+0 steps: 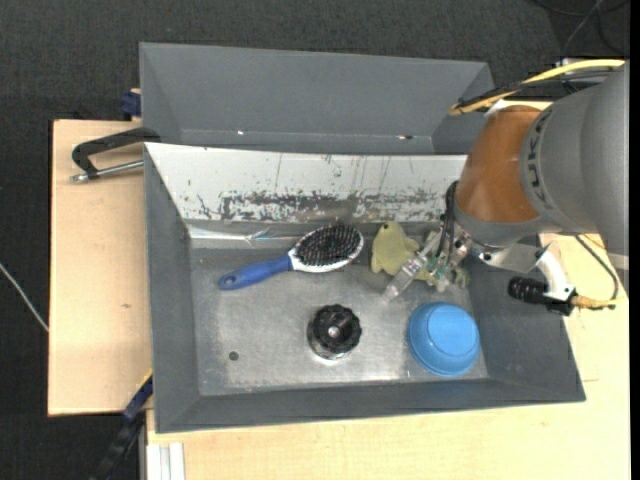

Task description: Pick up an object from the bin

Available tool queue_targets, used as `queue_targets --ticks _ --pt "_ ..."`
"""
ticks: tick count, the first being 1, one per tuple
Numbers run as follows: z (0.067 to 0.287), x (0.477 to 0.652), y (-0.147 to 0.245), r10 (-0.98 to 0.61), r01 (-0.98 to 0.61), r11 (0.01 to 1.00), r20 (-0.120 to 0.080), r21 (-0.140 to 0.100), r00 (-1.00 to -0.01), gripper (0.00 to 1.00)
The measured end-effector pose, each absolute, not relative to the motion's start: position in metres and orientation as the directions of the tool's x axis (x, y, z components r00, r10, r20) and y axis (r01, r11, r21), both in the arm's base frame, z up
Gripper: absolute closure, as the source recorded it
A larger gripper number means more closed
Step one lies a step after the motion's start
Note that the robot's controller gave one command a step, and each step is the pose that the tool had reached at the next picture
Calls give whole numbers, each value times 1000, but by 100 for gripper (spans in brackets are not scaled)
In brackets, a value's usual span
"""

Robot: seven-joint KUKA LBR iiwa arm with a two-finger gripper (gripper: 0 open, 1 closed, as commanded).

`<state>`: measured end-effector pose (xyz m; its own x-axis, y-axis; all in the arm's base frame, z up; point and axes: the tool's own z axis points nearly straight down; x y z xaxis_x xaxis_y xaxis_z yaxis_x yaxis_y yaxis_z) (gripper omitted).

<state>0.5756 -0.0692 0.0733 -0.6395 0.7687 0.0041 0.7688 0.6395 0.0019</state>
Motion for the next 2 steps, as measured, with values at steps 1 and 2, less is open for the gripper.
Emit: queue_targets --ticks 1,2 --pt "74 576 -68 767 767 641 2 1 -641 0" --pt "78 577 -67 766 766 642 3 4 -642 100"
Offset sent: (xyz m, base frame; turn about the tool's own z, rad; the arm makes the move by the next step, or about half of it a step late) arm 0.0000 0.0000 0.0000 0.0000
